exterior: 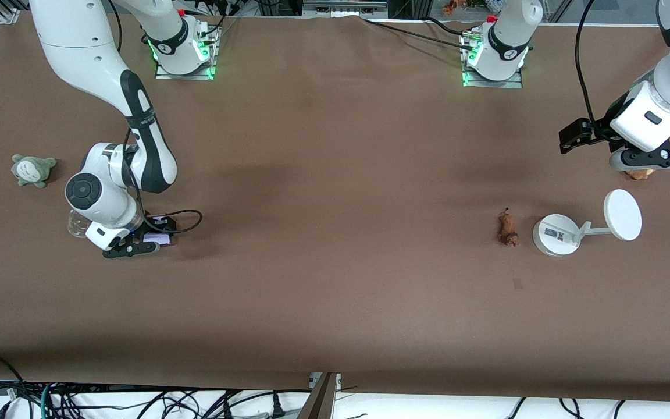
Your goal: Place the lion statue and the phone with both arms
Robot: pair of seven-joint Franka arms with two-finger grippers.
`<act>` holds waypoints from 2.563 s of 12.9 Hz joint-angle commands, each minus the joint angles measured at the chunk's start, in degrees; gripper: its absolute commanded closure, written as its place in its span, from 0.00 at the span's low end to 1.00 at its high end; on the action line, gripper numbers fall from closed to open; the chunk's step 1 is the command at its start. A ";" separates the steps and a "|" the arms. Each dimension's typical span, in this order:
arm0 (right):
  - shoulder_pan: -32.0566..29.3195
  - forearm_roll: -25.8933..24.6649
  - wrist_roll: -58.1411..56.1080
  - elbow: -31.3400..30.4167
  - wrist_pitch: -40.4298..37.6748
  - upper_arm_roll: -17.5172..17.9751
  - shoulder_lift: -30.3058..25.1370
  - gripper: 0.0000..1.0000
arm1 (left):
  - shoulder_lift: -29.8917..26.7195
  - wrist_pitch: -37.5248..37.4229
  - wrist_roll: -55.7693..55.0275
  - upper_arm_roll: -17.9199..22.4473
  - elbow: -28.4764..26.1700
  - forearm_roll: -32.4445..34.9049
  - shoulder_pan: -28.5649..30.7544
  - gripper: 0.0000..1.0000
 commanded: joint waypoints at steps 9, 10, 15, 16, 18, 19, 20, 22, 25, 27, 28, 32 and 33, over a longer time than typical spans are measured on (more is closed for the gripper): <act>-0.23 1.83 -2.70 1.81 -11.62 0.27 -9.78 0.01 | -0.67 0.75 0.22 -0.06 -0.78 -0.09 0.06 0.00; -0.23 1.83 -2.18 2.94 -15.22 0.27 -11.71 0.01 | -0.76 0.66 0.31 -0.06 -0.78 -0.09 0.06 0.00; -0.23 1.13 2.38 17.94 -41.66 -1.49 -15.68 0.01 | -0.76 0.58 0.31 -0.06 -0.87 -0.09 0.06 0.00; -0.23 0.69 4.22 22.33 -47.11 -1.49 -15.68 0.01 | -0.76 0.58 0.31 -0.06 -0.87 -0.09 0.06 0.00; -0.23 -0.71 5.56 30.52 -56.96 -1.93 -15.68 0.01 | -0.76 0.58 0.31 -0.06 -0.78 -0.09 -0.03 0.00; -0.23 -0.98 5.56 33.25 -60.57 -2.54 -15.68 0.01 | -0.76 0.58 0.22 -0.23 -0.78 -0.09 -0.03 0.00; -0.23 -1.16 5.56 34.93 -63.92 -3.59 -15.68 0.01 | -0.76 0.58 0.22 -0.32 -0.78 -0.09 -0.03 0.00; -0.23 -1.16 5.56 39.58 -69.90 -5.35 -15.77 0.01 | -0.76 0.58 0.31 -0.50 -0.78 0.00 -0.03 0.00; 0.47 -3.61 5.65 43.12 -73.26 -5.45 -15.77 0.01 | -0.94 0.58 0.31 -0.59 -0.78 1.48 -0.03 0.00; 0.56 -3.80 5.91 43.12 -73.27 -5.10 -15.68 0.01 | -0.94 0.58 0.31 -1.20 -0.78 1.75 0.06 0.00; 0.47 -3.54 5.91 43.12 -73.27 -4.92 -15.68 0.01 | -1.02 0.58 0.31 -1.20 -0.87 1.75 0.15 0.00; 0.47 -3.71 5.91 43.03 -73.27 -4.92 -15.68 0.01 | -1.03 0.58 0.31 -1.20 -0.87 1.75 0.15 0.00; 0.47 -3.80 5.91 43.03 -73.27 -4.92 -15.68 0.01 | -1.03 0.58 0.31 -1.20 -0.87 1.75 0.15 0.00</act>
